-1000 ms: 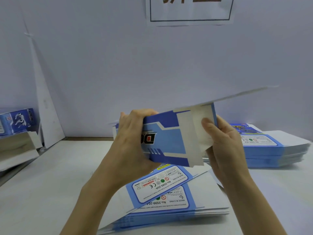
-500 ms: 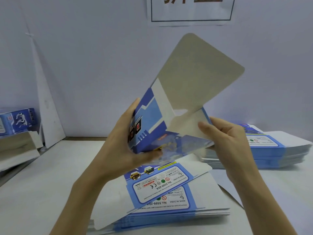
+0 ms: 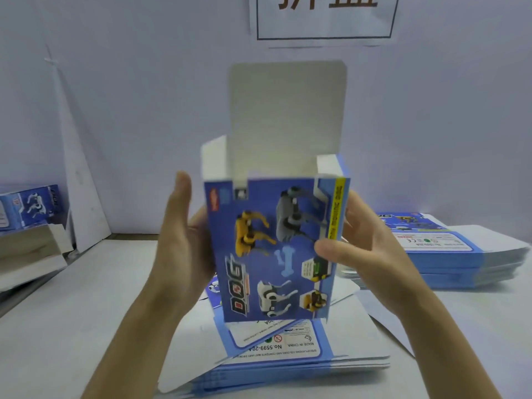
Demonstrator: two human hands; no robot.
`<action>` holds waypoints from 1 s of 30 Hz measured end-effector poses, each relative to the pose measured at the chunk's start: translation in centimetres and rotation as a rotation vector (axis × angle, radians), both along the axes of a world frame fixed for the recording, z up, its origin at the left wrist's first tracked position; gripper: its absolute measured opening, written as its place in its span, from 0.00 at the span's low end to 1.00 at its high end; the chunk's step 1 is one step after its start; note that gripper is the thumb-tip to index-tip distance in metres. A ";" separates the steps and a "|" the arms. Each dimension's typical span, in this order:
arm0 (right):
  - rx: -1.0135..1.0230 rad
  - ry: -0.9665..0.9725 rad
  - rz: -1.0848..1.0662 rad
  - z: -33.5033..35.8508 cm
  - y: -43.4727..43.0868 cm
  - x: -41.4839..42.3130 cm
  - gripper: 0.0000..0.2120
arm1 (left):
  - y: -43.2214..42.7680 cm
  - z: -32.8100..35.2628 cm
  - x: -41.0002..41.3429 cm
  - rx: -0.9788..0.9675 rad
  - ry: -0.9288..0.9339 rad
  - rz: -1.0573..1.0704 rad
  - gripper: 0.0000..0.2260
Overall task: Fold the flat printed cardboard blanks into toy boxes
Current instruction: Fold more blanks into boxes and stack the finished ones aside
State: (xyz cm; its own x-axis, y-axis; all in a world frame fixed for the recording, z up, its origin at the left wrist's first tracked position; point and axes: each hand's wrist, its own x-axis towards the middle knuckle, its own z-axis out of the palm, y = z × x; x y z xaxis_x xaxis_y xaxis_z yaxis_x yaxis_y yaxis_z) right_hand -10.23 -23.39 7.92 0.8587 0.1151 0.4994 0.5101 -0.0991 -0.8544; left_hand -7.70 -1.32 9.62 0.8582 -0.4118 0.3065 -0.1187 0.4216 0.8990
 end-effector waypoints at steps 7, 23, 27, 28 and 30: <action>-0.121 -0.001 -0.019 -0.1 -0.5 -0.3 0.49 | 0.7 0.5 -0.3 -0.067 -0.033 -0.061 0.26; -0.406 -0.151 -0.157 -0.3 -0.9 -0.3 0.45 | 1.8 0.4 0.6 0.661 0.042 0.403 0.15; -0.496 -0.169 -0.142 -0.3 -0.2 -0.5 0.47 | 1.9 0.3 1.0 0.622 0.041 0.520 0.14; -0.529 -0.183 -0.160 -0.4 0.0 -0.5 0.47 | 1.8 0.2 1.1 0.634 0.034 0.558 0.13; -0.567 -0.191 -0.187 -0.3 0.4 -0.6 0.46 | 1.4 0.0 1.2 0.729 -0.054 0.717 0.14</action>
